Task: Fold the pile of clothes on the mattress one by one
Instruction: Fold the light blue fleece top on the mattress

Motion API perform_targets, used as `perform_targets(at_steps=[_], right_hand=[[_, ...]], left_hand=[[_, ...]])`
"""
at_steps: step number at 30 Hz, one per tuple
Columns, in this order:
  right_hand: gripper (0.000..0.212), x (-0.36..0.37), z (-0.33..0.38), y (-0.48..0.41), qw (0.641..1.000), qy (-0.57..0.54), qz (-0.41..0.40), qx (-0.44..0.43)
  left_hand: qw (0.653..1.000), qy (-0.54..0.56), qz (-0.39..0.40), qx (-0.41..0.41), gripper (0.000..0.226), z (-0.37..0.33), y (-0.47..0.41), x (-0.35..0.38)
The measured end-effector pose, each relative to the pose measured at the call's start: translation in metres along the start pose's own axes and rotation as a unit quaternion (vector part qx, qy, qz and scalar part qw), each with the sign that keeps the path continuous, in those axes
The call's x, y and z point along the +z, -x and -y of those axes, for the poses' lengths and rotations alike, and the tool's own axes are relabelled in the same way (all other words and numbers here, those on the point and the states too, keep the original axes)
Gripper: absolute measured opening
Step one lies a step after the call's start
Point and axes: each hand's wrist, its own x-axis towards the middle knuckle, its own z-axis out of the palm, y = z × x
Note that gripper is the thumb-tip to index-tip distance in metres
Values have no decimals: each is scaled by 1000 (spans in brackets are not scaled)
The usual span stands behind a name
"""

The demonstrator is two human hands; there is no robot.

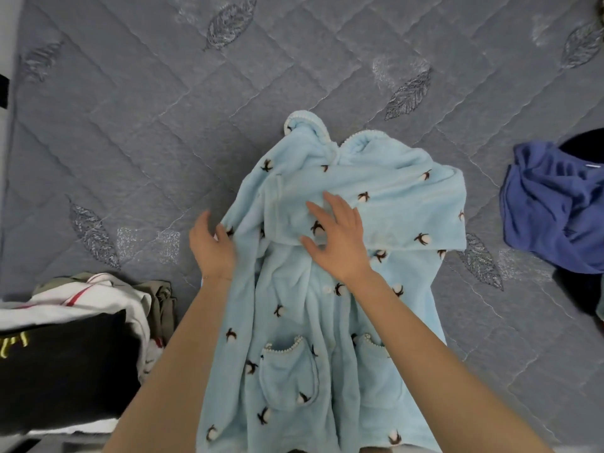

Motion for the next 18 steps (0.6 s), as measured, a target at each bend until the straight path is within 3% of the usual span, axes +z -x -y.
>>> perform_targets(at_steps=[3, 8, 14, 18], right_hand=[[68, 4, 12, -8, 997, 40, 39, -49], [75, 20, 28, -8, 988, 110, 72, -78], [74, 27, 43, -7, 976, 139, 122, -111], [66, 34, 68, -17, 968, 109, 146, -171]], left_hand=[[985, -104, 91, -105, 38, 30, -4, -17], [980, -138, 111, -91, 18, 52, 8, -30], [996, -79, -9, 50, 15, 49, 30, -46], [992, -17, -7, 123, 14, 44, 32, -58]])
